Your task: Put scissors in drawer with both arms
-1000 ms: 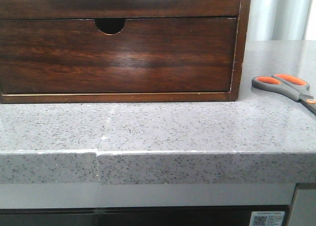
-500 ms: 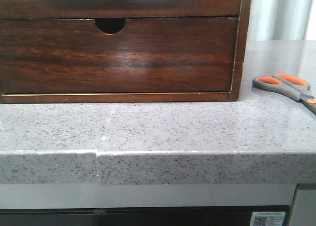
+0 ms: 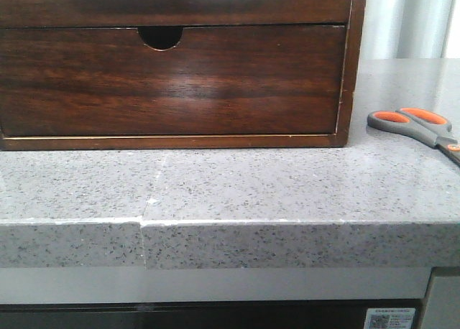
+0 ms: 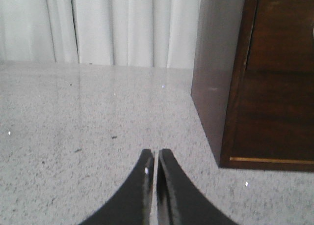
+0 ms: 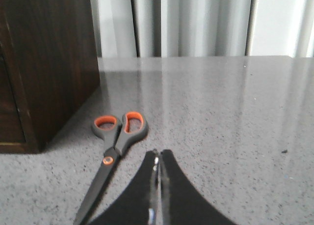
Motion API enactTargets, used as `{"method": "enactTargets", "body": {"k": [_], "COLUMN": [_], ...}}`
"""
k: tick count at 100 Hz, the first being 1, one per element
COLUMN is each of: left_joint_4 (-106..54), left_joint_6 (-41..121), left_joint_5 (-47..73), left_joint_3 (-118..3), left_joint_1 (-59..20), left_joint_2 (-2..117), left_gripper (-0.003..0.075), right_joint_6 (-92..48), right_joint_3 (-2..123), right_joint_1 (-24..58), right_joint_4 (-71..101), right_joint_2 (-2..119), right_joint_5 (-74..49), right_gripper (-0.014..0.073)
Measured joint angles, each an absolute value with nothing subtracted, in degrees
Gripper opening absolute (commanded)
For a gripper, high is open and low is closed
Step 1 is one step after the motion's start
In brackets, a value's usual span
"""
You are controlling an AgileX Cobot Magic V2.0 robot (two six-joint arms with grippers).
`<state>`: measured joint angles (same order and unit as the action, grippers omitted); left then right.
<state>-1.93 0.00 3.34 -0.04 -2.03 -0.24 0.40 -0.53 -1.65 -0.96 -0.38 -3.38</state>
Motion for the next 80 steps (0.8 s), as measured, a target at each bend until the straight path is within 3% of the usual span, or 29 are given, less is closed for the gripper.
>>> {"method": "enactTargets", "body": {"k": [20, 35, 52, 80], "left_joint_4": [-5.42, -5.75, -4.51, -2.32], "left_joint_6": [0.00, 0.00, 0.00, 0.00], "left_joint_5": [0.00, 6.87, 13.50, 14.73], "left_joint_3": [-0.30, -4.73, -12.39, -17.29], "left_joint_1": [-2.03, -2.03, -2.03, -2.03], "left_joint_2": [-0.24, -0.11, 4.12, 11.30], "left_gripper": [-0.0022, -0.0022, -0.0022, -0.0022], "right_joint_6": [0.40, 0.40, 0.40, 0.40], "right_joint_3": [-0.53, 1.53, 6.33, 14.01], "right_joint_1": [-1.65, -1.65, -1.65, -1.65], "right_joint_4": [0.42, 0.68, 1.81, 2.86], "right_joint_2": [-0.38, 0.59, 7.86, 20.19], "right_joint_5": [-5.99, -9.68, -12.75, -14.01], "right_gripper": [-0.0061, -0.0061, -0.0061, -0.0061]}}
